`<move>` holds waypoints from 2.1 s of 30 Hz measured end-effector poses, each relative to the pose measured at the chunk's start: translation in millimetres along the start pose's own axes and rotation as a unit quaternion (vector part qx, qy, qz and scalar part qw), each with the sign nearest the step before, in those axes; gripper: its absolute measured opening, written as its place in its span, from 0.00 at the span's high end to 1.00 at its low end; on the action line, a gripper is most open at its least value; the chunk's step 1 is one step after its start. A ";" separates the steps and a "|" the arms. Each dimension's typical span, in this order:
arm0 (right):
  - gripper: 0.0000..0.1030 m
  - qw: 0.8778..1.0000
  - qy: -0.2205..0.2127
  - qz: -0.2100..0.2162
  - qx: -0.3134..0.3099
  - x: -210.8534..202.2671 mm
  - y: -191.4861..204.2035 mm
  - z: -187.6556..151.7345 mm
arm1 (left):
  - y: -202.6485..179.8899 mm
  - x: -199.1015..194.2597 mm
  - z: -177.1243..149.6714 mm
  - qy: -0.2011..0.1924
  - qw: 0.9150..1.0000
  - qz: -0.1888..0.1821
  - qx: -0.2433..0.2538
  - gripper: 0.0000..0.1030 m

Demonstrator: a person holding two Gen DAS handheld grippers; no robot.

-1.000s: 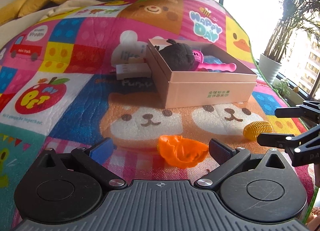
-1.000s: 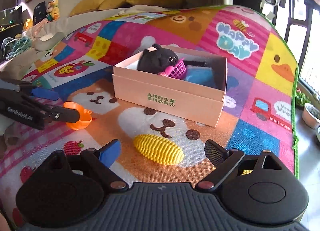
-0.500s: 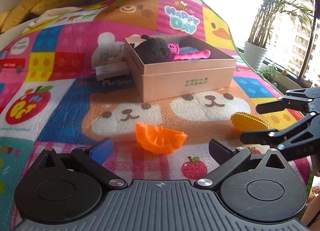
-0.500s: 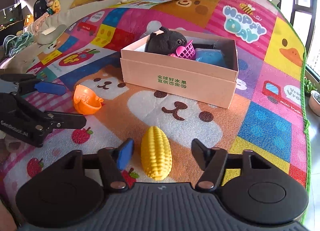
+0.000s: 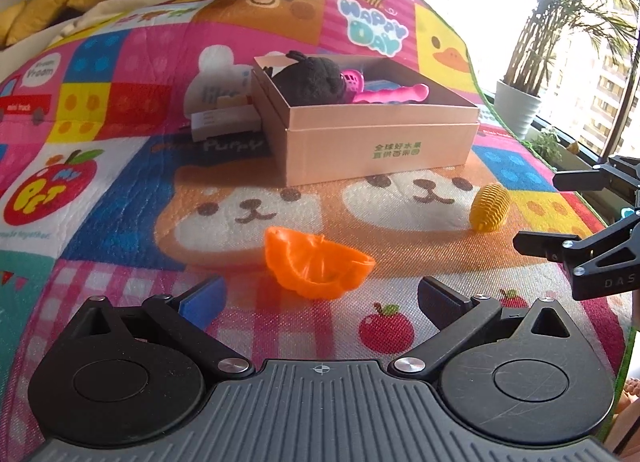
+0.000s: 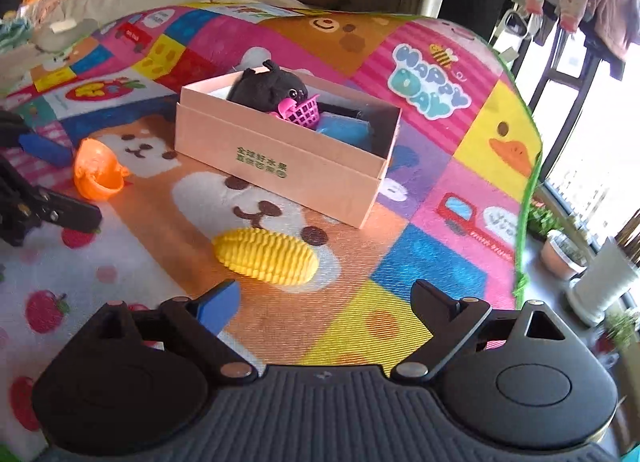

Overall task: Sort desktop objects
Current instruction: 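Reach the open right tool around the yellow corn toy and close, then lift the corn toy with the right tool while the left tool grasps the orange cup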

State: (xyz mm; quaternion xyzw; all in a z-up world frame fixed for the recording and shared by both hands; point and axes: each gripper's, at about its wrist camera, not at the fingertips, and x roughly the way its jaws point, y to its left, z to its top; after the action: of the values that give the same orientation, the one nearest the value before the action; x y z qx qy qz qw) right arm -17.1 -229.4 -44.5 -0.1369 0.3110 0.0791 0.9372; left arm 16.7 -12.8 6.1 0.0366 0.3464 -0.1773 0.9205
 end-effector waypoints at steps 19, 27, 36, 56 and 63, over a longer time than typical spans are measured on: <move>0.18 0.988 0.020 0.150 0.038 9.4 8.9 8.0 | -1.5 2.1 -2.7 0.004 1.000 -0.001 0.006 0.00; 0.18 0.994 -0.013 0.110 0.025 1.5 15.2 16.4 | -1.5 2.1 -2.9 0.003 1.000 0.000 0.006 0.00; 0.18 0.991 0.023 0.049 0.126 31.3 -0.1 23.3 | -2.3 2.3 -2.8 0.004 1.000 0.003 0.009 0.00; 0.71 0.997 0.013 0.054 0.056 14.8 4.4 26.2 | -12.9 8.4 16.2 -0.023 0.999 0.014 0.031 0.11; 0.72 0.997 0.011 0.058 0.057 0.0 4.2 25.7 | -19.9 0.5 12.6 -0.015 0.999 0.009 0.042 0.54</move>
State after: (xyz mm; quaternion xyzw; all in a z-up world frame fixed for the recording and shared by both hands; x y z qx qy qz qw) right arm -3.6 -217.6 -25.6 -0.0658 0.3322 0.1135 0.9341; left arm 17.9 -34.0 16.5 0.0757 0.3246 -0.1840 0.9247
